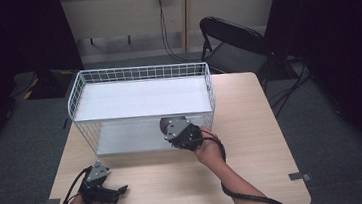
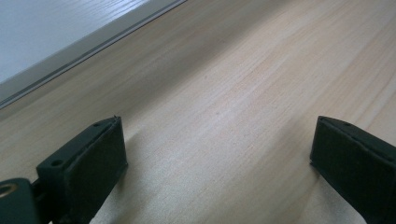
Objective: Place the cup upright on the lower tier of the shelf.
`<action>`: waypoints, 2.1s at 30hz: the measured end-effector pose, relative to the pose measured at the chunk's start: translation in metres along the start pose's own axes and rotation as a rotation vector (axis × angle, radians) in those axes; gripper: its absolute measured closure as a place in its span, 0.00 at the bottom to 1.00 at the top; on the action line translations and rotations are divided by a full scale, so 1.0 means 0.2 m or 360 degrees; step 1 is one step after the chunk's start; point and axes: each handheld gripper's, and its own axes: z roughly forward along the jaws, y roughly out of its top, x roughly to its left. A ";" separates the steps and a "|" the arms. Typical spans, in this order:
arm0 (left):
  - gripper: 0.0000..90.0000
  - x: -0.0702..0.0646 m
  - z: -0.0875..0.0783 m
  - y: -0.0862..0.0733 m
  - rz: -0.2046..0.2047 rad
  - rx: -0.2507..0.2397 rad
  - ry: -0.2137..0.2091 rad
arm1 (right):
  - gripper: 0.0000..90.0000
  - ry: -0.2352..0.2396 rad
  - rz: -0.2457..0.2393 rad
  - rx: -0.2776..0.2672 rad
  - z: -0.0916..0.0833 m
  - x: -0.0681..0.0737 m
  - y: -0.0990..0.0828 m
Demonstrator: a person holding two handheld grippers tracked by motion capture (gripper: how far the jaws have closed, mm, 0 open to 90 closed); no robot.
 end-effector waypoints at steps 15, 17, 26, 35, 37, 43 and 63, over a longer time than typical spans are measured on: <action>0.03 0.00 0.00 0.00 0.0000 0.0000 0.0000 | 0.91 -0.0017 0.0006 0.0009 0.02 0.01 -0.03; 0.03 0.00 0.00 0.00 0.0000 0.0000 0.0000 | 0.91 -0.0020 -0.0001 0.0011 0.03 0.01 -0.03; 0.03 0.00 0.00 0.00 0.0001 0.0000 0.0000 | 0.91 -0.0023 -0.0016 0.0009 0.04 0.01 -0.03; 0.03 0.00 0.00 0.00 0.0001 0.0000 0.0000 | 0.91 -0.0027 -0.0020 0.0009 0.05 0.02 -0.04; 0.03 0.00 0.00 0.00 0.0000 0.0000 0.0000 | 0.91 -0.0030 -0.0012 0.0009 0.05 0.02 -0.04; 0.03 0.00 0.00 0.00 0.0000 0.0000 0.0000 | 0.90 -0.0044 -0.0004 0.0003 0.05 0.02 -0.04; 0.03 0.00 0.00 0.00 0.0000 0.0000 0.0000 | 0.64 -0.0244 0.0053 -0.0048 0.02 0.00 -0.04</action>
